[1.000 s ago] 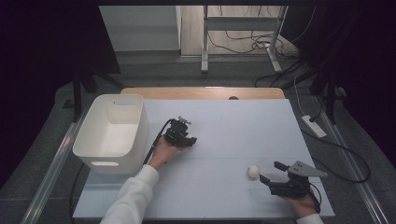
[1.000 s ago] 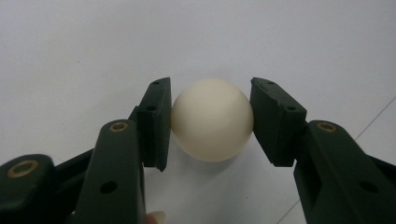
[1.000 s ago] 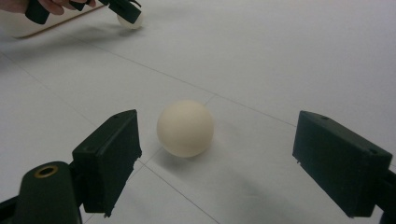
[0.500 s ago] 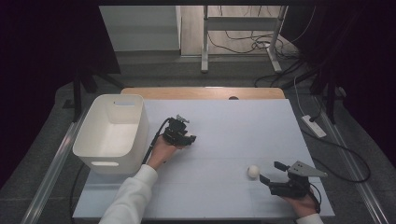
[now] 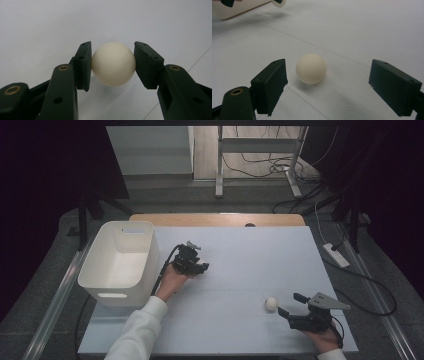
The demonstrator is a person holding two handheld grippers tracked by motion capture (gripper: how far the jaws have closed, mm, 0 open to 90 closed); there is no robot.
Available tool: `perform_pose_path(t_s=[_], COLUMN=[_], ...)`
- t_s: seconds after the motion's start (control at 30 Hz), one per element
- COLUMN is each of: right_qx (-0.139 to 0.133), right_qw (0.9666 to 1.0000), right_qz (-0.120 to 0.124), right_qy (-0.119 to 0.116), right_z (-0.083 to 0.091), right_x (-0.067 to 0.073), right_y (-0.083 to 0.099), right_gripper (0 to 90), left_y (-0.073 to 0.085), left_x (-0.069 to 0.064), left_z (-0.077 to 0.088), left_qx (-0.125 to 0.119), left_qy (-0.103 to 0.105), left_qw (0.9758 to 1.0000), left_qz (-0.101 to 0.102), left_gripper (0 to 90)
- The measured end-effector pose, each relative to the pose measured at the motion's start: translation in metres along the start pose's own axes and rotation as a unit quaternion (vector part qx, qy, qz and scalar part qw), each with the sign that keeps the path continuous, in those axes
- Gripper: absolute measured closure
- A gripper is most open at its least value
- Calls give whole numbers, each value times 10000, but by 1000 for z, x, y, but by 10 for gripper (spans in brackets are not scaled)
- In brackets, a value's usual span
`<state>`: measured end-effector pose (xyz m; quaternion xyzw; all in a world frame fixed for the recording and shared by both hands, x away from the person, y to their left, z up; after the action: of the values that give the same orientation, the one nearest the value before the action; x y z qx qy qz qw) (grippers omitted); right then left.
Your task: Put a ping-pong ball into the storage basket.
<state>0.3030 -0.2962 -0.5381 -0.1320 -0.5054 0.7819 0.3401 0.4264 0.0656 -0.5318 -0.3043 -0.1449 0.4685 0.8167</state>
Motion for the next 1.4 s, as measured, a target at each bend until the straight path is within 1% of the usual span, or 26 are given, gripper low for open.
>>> perform_pose_path(t_s=[0.3,0.37,0.5,0.63,0.93,1.4], right_qx=[-2,-1,-1,0,2,0], right_qw=[10000,10000,10000,10000,10000,10000], right_qz=[-1,-2,-4,-1,0,3], right_qy=[0,0,2,2,7,9], right_z=[0,0,0,0,0,0], right_x=[0,0,0,0,0,0], right_y=[0,0,0,0,0,0], right_gripper=[153,152,152,153,153,153], left_y=[-4,-6,-8,-10,-13,-16], left_x=[-4,-7,-8,-9,-12,-14], left_z=[10,14,19,24,36,50], left_qx=[-159,-267,-348,-431,-711,-938], left_qy=[32,46,54,65,127,110], left_qw=[9998,9996,9993,9990,9973,9954], left_qz=[-85,-81,-129,-130,-139,-175], left_gripper=[509,508,508,508,508,508])
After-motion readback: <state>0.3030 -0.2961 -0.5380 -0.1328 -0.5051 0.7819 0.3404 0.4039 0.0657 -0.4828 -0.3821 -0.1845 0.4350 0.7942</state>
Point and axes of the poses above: each handheld gripper's, and its own axes: z roughly backward along the jaws, y roughly out of its underside, x roughly to its left, the point moved 5 cm from there along -z, roughly forward along the jaws, and after that the axes turned 7 degrees about -y, right-handed, at the moved point
